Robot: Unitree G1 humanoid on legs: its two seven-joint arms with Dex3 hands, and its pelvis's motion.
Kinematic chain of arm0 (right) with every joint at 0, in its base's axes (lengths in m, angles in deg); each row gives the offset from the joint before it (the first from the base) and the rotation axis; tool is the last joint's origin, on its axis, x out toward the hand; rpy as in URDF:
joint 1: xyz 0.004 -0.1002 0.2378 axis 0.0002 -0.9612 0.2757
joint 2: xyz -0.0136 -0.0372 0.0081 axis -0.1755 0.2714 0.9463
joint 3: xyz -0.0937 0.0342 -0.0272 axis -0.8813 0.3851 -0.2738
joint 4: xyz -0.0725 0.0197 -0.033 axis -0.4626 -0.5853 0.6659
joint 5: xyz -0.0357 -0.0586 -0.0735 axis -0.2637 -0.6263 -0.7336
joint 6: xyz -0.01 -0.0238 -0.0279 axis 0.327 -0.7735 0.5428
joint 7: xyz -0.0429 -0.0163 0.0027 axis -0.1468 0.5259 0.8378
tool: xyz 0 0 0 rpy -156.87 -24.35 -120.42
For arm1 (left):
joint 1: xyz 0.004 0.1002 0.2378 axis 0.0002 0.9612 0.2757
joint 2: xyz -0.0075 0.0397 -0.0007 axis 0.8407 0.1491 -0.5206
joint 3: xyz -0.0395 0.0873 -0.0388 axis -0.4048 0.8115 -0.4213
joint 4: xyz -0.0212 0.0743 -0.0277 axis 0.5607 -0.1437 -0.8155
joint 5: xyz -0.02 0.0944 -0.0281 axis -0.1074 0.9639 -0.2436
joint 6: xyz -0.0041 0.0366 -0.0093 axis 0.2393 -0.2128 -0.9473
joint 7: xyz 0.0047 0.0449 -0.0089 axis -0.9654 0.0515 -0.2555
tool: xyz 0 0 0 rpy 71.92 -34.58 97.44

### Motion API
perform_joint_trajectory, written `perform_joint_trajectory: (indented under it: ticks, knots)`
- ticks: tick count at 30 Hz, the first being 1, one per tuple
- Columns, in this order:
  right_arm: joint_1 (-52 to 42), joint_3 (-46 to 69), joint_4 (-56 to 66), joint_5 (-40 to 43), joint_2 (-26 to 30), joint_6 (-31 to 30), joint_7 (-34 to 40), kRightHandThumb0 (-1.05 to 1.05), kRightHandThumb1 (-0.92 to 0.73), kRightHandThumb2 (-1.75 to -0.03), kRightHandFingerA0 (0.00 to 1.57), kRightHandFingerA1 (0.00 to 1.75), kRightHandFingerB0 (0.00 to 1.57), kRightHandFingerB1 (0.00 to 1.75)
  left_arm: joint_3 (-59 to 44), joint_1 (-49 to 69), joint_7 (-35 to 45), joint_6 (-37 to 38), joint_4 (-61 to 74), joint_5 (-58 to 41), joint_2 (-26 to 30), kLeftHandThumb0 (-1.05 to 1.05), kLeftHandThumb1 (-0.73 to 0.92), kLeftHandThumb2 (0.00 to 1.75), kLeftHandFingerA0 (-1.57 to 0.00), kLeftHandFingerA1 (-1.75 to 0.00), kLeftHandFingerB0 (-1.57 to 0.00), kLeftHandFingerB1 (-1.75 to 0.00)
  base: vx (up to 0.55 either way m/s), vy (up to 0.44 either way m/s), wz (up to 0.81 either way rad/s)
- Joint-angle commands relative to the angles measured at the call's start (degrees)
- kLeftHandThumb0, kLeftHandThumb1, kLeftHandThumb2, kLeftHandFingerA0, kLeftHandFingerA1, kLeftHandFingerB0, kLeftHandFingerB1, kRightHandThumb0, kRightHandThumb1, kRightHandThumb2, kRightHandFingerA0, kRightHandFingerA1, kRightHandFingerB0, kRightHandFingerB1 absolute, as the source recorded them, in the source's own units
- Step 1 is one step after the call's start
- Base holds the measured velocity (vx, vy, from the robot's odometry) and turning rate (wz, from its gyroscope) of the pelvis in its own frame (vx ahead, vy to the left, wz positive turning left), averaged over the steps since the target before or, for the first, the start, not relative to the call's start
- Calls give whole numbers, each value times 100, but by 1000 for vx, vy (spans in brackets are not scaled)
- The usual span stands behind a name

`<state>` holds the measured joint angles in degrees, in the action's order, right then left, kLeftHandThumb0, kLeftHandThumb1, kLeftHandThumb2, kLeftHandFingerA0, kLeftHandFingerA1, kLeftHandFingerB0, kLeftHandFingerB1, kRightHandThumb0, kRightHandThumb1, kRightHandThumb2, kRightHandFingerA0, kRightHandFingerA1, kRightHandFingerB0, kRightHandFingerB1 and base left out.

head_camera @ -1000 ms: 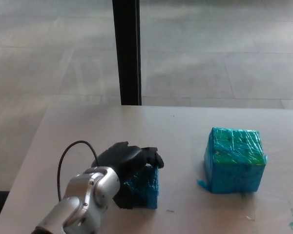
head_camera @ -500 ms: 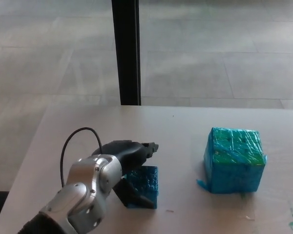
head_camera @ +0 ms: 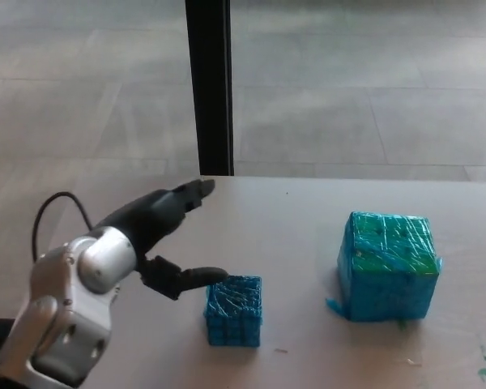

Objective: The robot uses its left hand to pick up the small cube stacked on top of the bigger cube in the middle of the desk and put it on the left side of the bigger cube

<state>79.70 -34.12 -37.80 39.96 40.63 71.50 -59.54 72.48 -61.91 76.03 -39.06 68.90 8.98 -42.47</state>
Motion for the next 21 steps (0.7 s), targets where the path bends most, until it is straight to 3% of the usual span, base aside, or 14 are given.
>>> perform_joint_trajectory:
  ticks: [1, 2, 3, 4, 5, 10, 11, 12, 13, 16, 17, 18, 19, 21]
  knots:
    - [-117, 55, -45, 28, 144, 43, -49, -58, -39, -77, 81, 87, 72, 66, -2997, 1191, 173, 238, 1189, -2007, 433, -87, 40, 78, 0, -37, 0, -14, 0, 0, 0]
    - [-110, 68, -30, 47, 138, 41, -62, -59, -40, -78, 81, 88, 72, 66, -3346, 1380, 217, 450, 1157, -2151, 558, -82, 54, 65, 0, -46, 0, -8, 0, 0, 0]
    - [-117, 67, -6, 46, 138, 16, -63, -57, -40, -77, 81, 87, 72, 66, -3637, 1561, 194, 413, 1076, -2081, 704, -100, 54, 98, 0, -30, 0, -1, 0, 0, 0]
    - [-162, 56, 77, 28, 153, 58, -53, -59, -39, -80, 83, 88, 71, 67, -3974, 1737, 214, 511, 912, -2180, 802, -86, 48, 96, -7, -57, 0, -8, 0, 0, 0]
    - [-114, 51, -38, 11, 146, 7, -21, -61, -39, -78, 83, 89, 72, 67, -4623, 2110, 152, 553, 634, -2335, 852, -83, 49, 88, -1, -34, 0, -9, 0, 0, 0]
    - [-28, 55, -192, 9, 157, 39, -13, -59, -39, -79, 83, 87, 72, 66, -5596, 2598, -121, 627, -227, -2569, 937, -82, 48, 90, 0, -41, -13, -18, 0, 0, 0]
    - [-40, 60, -119, 29, 152, -55, -52, -56, -39, -78, 82, 87, 71, 66, -5981, 2951, -300, 919, -668, -2692, 901, -79, 55, 59, -7, -43, -6, -25, 0, 0, 0]
    - [-42, 60, -110, 31, 152, -67, -56, -56, -39, -78, 82, 87, 71, 66, -6022, 2987, -311, 955, -714, -2707, 897, -79, 55, 59, -7, -43, -6, -25, 0, 0, 0]
    - [-54, 59, -147, 25, 162, 18, -48, -61, -40, -78, 84, 90, 71, 66, -6229, 3171, -501, 1053, -991, -2741, 850, -74, 43, 89, -8, -52, -2, -30, 0, 0, 0]
    - [-84, 78, -169, 41, 166, 92, -39, -61, -39, -78, 87, 90, 71, 66, -6677, 3642, -819, 1362, -1637, -2872, 740, -80, 46, 85, -7, -51, -8, -29, 0, 0, 0]
    - [-118, 50, -90, -4, 187, 73, -12, -63, -40, -77, 87, 89, 71, 66, -6940, 3753, -980, 1507, -1964, -3037, 658, -80, 54, 58, -33, -54, -11, -27, 0, 0, 0]
    - [-128, 33, -57, -30, 195, 54, 5, -63, -40, -77, 87, 89, 71, 66, -7018, 3749, -1007, 1543, -2054, -3102, 638, -80, 54, 58, -33, -54, -11, -27, 0, 0, 0]
    - [-125, 38, -72, -28, 188, 58, 20, -62, -41, -77, 85, 88, 71, 65, -7142, 3758, -1114, 1626, -2237, -3192, 595, -76, 55, 58, -83, -87, -13, -27, 0, 0, 0]
    - [-134, 75, -14, 24, 174, -24, -12, -58, -40, -78, 85, 89, 71, 67, -7232, 3856, -1460, 1903, -2728, -3188, 524, -85, 54, 87, -61, -77, -7, -33, 0, 0, 0]
